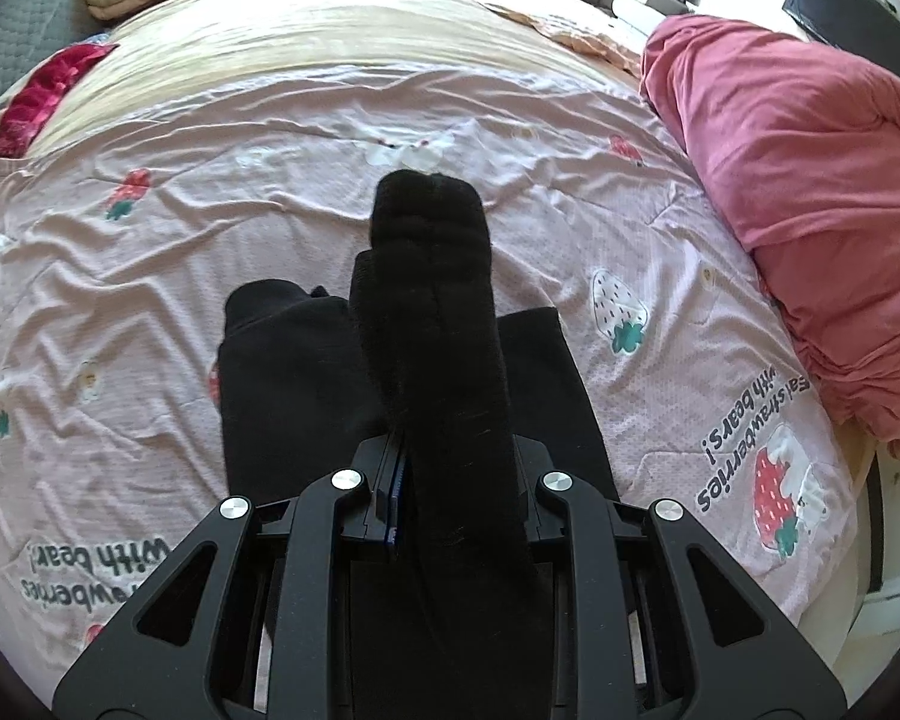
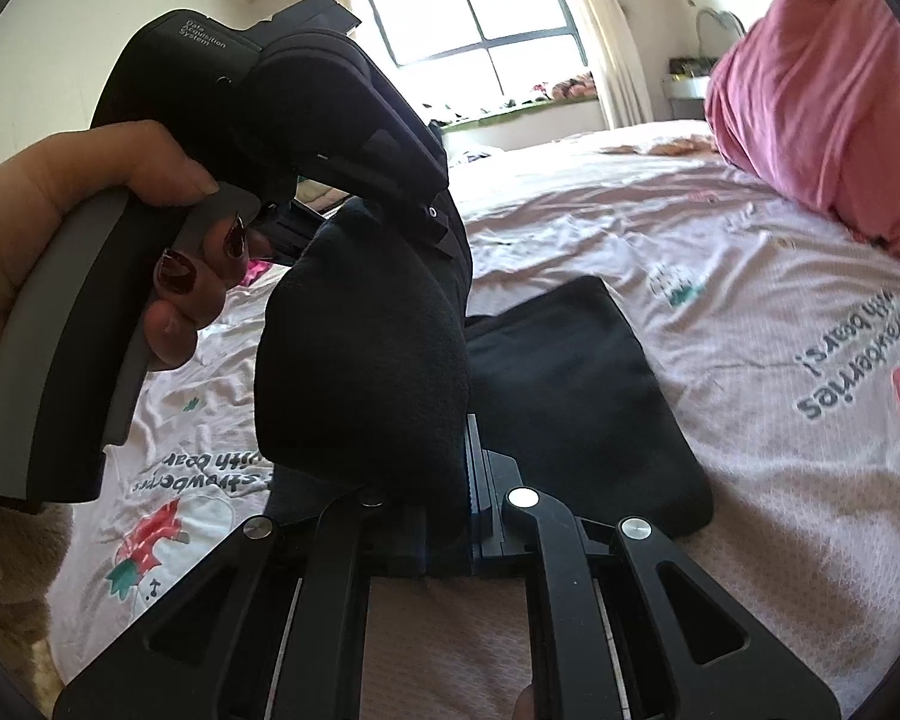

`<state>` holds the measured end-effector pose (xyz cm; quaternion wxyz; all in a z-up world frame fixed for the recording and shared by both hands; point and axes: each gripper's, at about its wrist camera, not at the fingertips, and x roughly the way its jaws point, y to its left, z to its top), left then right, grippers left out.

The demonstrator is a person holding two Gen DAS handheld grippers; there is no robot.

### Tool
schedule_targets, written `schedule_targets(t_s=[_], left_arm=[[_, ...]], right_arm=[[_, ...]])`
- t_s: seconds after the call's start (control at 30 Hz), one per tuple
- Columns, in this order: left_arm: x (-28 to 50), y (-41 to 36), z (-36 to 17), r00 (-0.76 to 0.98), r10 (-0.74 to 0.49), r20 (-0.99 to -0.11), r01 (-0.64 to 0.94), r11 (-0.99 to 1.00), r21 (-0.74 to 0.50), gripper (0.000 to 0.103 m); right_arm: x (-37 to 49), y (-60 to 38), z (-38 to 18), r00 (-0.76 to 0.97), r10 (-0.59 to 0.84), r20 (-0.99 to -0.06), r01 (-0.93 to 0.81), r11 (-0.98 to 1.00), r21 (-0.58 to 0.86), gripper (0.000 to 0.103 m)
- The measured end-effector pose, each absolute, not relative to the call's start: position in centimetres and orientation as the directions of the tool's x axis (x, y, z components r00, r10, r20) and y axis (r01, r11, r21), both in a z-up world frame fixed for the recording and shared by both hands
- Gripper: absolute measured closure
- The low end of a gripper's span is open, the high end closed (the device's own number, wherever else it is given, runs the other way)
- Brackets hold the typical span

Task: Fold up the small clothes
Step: 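Lift the shirt end with both grippers and fold it over the other half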

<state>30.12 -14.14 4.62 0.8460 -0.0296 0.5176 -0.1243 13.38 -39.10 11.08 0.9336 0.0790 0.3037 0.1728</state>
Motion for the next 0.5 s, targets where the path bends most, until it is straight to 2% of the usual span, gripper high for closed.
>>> schedule_targets(t_s=[0.43, 0.5], left_arm=[[32.2, -17.6, 1.4, 0.367, -0.204, -0.908, 0.179, 0.973, -0.147, 0.084], [32.4, -18.1, 1.0, 0.359, -0.197, -0.912, 0.180, 0.974, -0.139, 0.082]], right_arm=[[14.9, -42.1, 9.0, 0.674, 0.443, -0.591, -0.192, 0.878, 0.438, 0.092], [15.1, -42.6, 8.6, 0.662, 0.455, -0.596, -0.172, 0.866, 0.470, 0.087]])
